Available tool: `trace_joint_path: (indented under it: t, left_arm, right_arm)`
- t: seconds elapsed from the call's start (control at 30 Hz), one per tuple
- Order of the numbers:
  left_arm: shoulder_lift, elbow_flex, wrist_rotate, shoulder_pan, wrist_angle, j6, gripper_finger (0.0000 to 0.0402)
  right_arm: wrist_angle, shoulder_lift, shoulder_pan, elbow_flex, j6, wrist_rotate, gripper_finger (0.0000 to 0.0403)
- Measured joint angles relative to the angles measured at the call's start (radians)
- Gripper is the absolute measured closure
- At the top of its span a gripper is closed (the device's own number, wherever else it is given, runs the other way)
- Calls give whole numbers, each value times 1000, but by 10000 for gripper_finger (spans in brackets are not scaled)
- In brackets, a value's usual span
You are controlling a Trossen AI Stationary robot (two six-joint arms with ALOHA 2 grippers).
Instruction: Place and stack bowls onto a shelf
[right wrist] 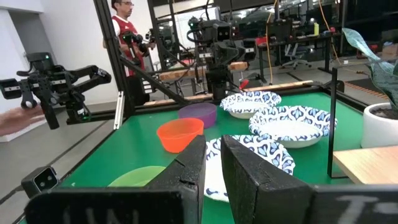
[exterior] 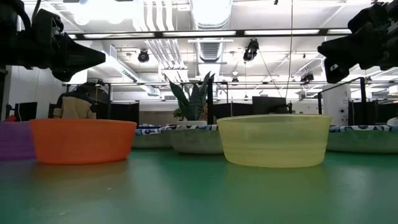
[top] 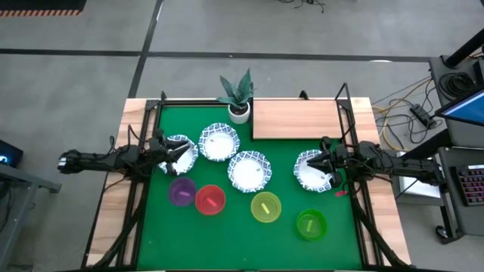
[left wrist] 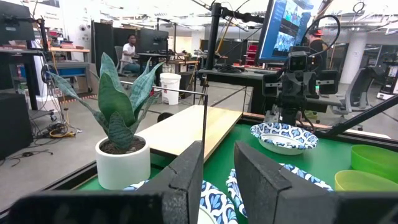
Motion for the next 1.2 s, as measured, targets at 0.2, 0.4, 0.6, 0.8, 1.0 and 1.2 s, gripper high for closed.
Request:
trace_joint_path:
  t: [0.2, 0.4, 0.6, 0.8, 1.0, 1.2]
  left_arm:
    - [0, 0, 0, 0, 0, 0, 327]
    - [0, 0, 1, 0, 16, -7, 327]
    - [0, 0, 1, 0, 168, -283, 327]
    - [0, 0, 1, 0, 318, -293, 327]
    - [0, 0, 1, 0, 350, -262, 327]
    - [0, 0, 2, 0, 350, -261, 327]
  right_arm:
    - [107, 0, 0, 0, 123, 0, 364]
    - [170, 4, 1, 11, 166, -1, 364]
    - [177, 66, 3, 85, 165, 0, 364]
    - [177, 238, 3, 211, 165, 0, 364]
    - [165, 474, 3, 371, 159, 0, 364]
    - [28, 671, 3, 573, 147, 0, 365]
